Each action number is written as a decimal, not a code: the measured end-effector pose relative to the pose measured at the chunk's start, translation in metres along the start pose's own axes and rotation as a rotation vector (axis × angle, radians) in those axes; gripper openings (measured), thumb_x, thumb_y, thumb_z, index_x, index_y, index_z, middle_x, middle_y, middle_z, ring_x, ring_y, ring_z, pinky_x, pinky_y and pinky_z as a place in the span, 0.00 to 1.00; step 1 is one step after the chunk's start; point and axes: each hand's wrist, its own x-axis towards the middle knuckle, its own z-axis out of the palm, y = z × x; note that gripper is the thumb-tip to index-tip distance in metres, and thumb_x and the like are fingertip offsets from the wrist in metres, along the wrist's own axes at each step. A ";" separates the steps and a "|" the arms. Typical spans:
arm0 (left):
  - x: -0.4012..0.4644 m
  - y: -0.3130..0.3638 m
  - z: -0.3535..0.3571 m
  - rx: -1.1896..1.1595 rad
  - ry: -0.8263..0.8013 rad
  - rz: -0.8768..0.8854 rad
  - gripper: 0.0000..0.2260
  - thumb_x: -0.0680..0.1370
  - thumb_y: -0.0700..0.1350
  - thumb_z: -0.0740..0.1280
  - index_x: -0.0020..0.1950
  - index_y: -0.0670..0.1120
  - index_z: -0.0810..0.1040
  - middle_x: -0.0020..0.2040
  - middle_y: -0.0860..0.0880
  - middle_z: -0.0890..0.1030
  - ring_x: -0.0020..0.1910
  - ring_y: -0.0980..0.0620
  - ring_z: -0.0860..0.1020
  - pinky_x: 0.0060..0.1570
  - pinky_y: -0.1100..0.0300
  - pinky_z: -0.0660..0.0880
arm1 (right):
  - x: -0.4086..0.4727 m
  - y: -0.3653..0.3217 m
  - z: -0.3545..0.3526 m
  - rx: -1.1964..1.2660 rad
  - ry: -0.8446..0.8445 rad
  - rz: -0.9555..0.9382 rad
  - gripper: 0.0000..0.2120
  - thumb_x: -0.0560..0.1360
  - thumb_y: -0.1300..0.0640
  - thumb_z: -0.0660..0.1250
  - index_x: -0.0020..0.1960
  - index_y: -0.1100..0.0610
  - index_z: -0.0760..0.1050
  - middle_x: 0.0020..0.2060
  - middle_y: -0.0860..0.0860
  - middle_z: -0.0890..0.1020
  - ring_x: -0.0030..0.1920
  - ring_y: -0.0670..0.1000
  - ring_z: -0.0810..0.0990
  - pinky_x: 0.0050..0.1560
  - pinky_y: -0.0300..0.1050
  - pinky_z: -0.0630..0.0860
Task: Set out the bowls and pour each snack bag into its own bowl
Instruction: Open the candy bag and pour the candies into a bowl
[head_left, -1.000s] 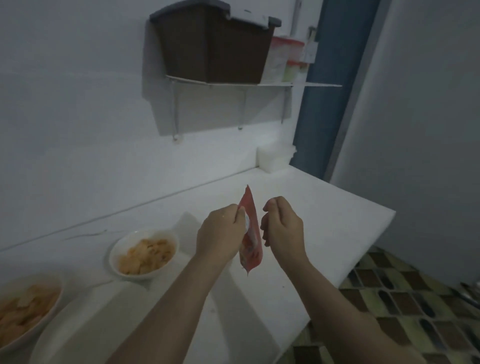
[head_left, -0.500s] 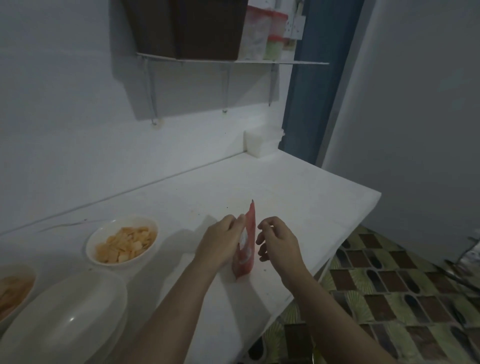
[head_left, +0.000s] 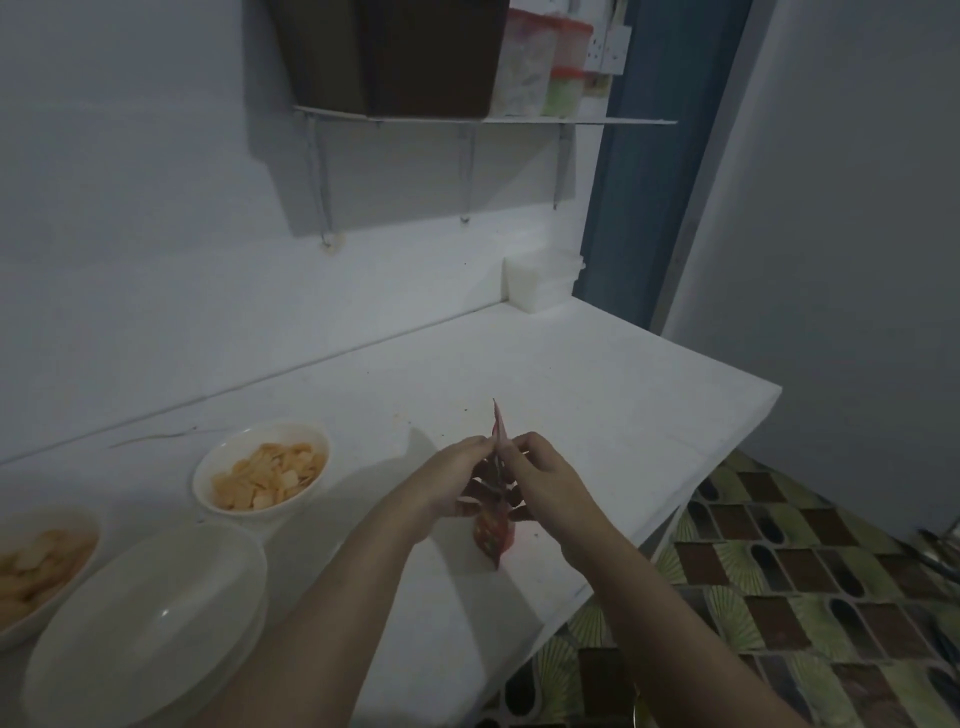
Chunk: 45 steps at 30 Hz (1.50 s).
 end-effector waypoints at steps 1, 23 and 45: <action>-0.001 -0.001 0.001 0.020 -0.001 0.009 0.18 0.82 0.52 0.55 0.56 0.40 0.76 0.41 0.47 0.79 0.39 0.49 0.79 0.45 0.56 0.73 | 0.000 0.000 0.000 -0.023 -0.003 -0.009 0.18 0.82 0.41 0.58 0.53 0.56 0.74 0.46 0.53 0.83 0.47 0.56 0.84 0.51 0.52 0.84; 0.005 -0.003 0.007 0.296 0.172 0.258 0.12 0.82 0.44 0.56 0.42 0.43 0.73 0.38 0.47 0.74 0.38 0.50 0.72 0.43 0.55 0.70 | 0.001 -0.012 -0.012 -0.126 -0.144 0.042 0.12 0.80 0.57 0.60 0.51 0.63 0.78 0.40 0.53 0.84 0.38 0.50 0.83 0.46 0.46 0.83; 0.011 0.001 -0.010 0.420 0.330 0.266 0.15 0.78 0.47 0.62 0.34 0.40 0.71 0.33 0.45 0.71 0.31 0.50 0.67 0.34 0.57 0.62 | 0.036 -0.026 -0.016 -0.481 0.020 0.101 0.13 0.77 0.54 0.61 0.43 0.63 0.77 0.42 0.58 0.84 0.40 0.57 0.86 0.45 0.54 0.85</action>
